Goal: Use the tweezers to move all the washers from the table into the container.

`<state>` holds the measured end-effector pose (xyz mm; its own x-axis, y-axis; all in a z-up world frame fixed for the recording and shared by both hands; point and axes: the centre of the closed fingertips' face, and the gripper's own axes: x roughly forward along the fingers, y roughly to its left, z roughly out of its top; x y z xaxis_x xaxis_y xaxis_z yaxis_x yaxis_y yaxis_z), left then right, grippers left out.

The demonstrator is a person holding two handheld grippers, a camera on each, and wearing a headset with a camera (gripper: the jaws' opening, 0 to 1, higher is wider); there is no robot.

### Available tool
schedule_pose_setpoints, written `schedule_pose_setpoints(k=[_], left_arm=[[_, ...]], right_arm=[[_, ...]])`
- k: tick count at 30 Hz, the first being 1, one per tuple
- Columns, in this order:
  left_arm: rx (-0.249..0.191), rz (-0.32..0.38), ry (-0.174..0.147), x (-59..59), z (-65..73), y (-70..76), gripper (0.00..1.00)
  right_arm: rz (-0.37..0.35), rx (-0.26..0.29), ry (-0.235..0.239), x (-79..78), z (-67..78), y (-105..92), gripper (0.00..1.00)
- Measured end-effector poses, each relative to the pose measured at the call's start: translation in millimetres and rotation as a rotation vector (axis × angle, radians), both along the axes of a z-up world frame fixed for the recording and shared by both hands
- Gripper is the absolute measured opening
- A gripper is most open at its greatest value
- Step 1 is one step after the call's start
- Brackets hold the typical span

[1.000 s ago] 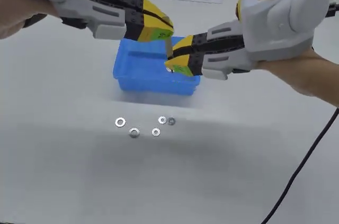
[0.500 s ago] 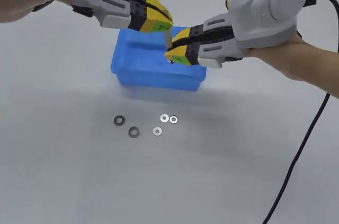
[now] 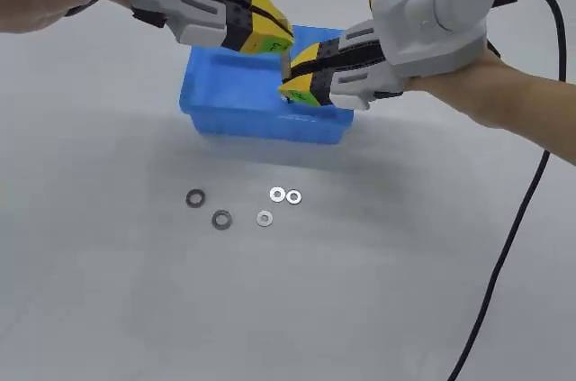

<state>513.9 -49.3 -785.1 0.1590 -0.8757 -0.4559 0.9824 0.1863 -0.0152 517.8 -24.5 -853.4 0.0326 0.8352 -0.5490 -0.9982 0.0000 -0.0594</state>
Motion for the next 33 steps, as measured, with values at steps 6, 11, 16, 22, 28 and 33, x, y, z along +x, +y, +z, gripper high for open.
schedule_pose_setpoints(k=[6,11,16,22,28,33], left_arm=[[0.011,-0.016,-0.018,-1.5,-0.6,-1.2,0.06],[0.019,-0.019,-0.035,-3.4,6.5,-2.1,0.06],[0.011,-0.017,-0.064,-8.3,23.2,-4.0,0.06],[0.014,-0.038,-0.102,-22.1,43.5,-8.6,0.06],[0.015,-0.062,-0.133,-42.7,62.0,-13.0,0.06],[0.009,-0.075,-0.147,-66.3,72.7,-17.3,0.06]], right_arm=[[0.003,-0.017,-0.017,-0.6,-0.4,-0.5,0.1],[-0.005,-0.018,-0.039,-2.1,7.0,-0.4,0.11],[-0.017,0.001,-0.064,-4.0,23.7,-1.0,0.12],[-0.011,0.022,-0.09,-16.6,44.7,-2.4,0.12],[0.005,0.051,-0.118,-38.4,70.6,-4.6,0.12],[0.022,0.073,-0.123,-62.7,85.4,-7.0,0.12]])
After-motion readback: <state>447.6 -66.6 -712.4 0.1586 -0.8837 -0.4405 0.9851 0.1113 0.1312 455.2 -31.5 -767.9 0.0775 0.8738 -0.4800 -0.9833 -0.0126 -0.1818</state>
